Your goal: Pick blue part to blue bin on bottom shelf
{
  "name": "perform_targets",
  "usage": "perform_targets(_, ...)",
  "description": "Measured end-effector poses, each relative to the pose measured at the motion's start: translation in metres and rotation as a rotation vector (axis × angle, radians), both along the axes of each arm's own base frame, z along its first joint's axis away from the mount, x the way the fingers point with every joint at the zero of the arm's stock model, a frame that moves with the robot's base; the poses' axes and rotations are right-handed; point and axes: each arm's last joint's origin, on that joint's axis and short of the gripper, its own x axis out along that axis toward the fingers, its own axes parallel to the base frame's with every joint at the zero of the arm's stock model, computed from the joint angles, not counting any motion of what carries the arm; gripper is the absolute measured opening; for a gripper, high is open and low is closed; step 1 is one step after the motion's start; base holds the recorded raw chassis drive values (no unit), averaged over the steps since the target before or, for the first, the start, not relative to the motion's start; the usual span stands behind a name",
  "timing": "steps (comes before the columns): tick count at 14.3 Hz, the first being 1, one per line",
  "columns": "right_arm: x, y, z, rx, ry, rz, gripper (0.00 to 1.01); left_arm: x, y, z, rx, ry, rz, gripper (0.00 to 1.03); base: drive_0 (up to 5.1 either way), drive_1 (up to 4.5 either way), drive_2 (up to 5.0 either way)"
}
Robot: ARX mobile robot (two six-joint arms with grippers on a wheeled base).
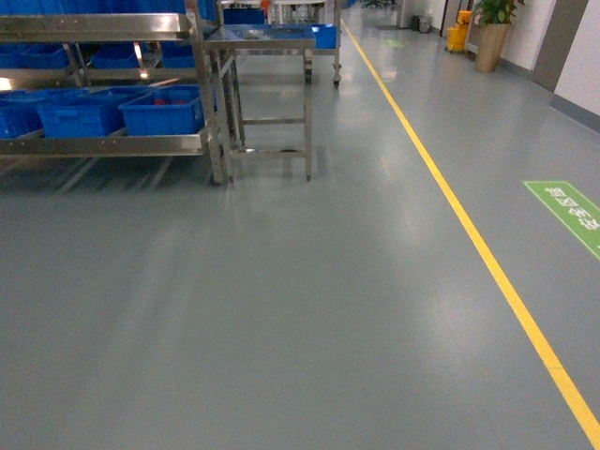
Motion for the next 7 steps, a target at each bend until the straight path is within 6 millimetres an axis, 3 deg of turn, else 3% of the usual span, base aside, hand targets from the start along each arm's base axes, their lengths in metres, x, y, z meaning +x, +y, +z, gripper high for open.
perform_targets(7,0.0,0.0,0.0,0.0,0.0,0.0,0.98,0.0002,-0.0001,0.0001,0.0,-0.001,0.001,0.43,0.0,4.04,-4.1)
